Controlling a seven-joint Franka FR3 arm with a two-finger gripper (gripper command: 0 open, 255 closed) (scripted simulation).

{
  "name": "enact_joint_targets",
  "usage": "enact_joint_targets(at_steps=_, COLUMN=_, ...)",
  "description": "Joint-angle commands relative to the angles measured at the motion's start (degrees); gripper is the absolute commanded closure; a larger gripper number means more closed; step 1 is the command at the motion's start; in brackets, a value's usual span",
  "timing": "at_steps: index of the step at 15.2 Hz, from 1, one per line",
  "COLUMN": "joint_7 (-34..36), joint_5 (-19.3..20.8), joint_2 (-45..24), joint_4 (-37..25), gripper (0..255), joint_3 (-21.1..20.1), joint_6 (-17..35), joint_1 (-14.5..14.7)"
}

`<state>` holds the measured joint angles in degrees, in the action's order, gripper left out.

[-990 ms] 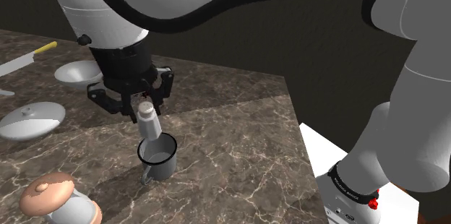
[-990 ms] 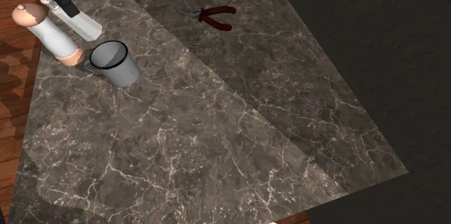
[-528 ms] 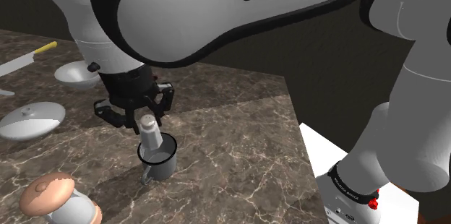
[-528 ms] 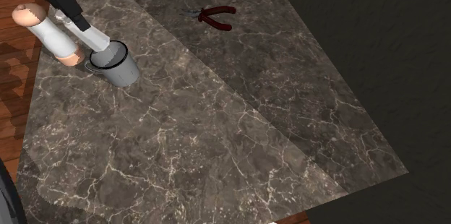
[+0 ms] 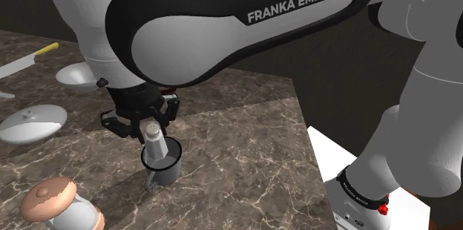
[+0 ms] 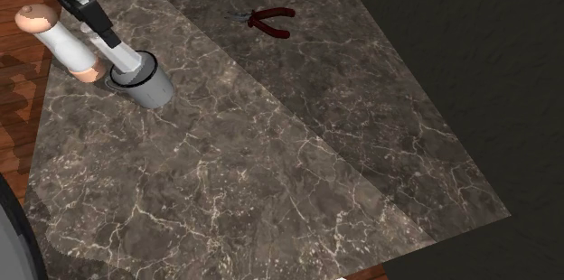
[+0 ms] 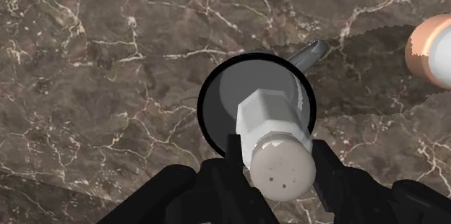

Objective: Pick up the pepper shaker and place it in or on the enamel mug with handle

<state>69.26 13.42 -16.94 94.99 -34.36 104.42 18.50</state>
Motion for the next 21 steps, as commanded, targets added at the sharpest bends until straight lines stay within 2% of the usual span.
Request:
enact_joint_targets(at_steps=1, joint_7=0.05, joint_5=-0.06, joint_2=-0.19, joint_4=0.29, gripper=255, joint_3=-0.03, joint_6=-0.05, joint_1=0.07)
enact_joint_targets(at_steps=4, joint_7=0.05, joint_5=-0.06, joint_2=-0.19, joint_4=0.29, gripper=255, joint_3=-0.04, joint_6=-0.05, joint_1=0.06)
enact_joint_targets(at_steps=5, joint_7=0.03, joint_5=-0.02, joint_2=-0.27, joint_4=0.19, gripper=0, joint_3=-0.02, joint_6=-0.09, joint_1=0.07)
enact_joint_targets(at_steps=10, joint_7=0.05, joint_5=-0.06, joint_2=-0.19, joint_4=0.29, gripper=0, joint_3=-0.04, joint_6=-0.05, joint_1=0.06)
enact_joint_targets(at_steps=14, joint_7=-0.35, joint_5=-0.38, joint_2=-0.22, joint_4=-7.04, gripper=0, joint_3=-0.43, joint_6=-7.30, joint_1=0.98)
enact_joint_targets(at_steps=21, joint_7=-0.35, joint_5=-0.38, joint_2=-0.22, joint_4=-7.04, gripper=0, joint_3=-0.43, joint_6=-7.30, joint_1=0.98)
